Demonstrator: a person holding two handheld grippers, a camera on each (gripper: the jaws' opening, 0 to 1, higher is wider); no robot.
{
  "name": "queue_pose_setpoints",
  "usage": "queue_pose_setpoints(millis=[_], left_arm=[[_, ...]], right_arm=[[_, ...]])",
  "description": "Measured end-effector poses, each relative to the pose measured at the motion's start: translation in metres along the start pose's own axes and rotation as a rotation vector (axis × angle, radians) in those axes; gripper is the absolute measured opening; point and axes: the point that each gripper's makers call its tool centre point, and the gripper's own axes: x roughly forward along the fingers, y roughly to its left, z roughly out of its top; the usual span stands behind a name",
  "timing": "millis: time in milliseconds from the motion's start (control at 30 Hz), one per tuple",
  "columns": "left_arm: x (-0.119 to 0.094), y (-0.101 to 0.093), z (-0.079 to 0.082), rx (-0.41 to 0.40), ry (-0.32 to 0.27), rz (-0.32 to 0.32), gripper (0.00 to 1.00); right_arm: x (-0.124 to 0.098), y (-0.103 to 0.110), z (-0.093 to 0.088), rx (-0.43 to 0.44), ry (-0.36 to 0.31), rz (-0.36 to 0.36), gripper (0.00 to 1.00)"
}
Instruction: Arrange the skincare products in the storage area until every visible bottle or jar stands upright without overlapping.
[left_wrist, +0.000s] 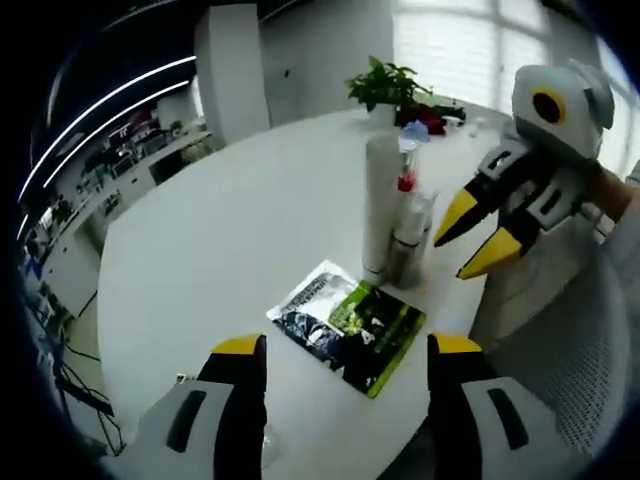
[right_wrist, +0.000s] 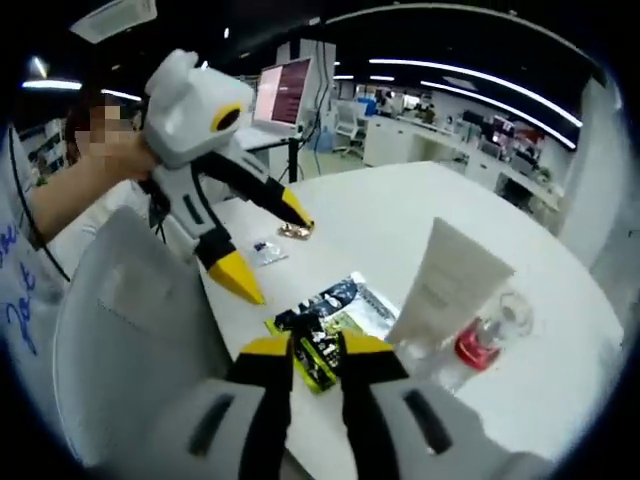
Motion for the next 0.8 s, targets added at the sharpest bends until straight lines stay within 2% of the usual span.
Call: queue_pose_setpoints(millis=[200, 600, 800], left_arm=[[-0.014, 0.001, 0.003, 0.008, -0.017, 0.007, 0.69], [-0.03, 0.009, 0.001, 0.002, -0.036, 0.02, 0.83], [-0.037, 0.014, 0.001, 0.005, -0.045, 0.03, 0.89]], right_arm=[[-0.016, -0.014, 0.005, 0.027, -0.03, -0.064, 0.29], [-0.036, -0.037, -0.007, 0.08, -0.007, -0.146, 0.57], [-0.043, -0.048, -0.01, 0.085, 0.0, -0.181, 0.65]])
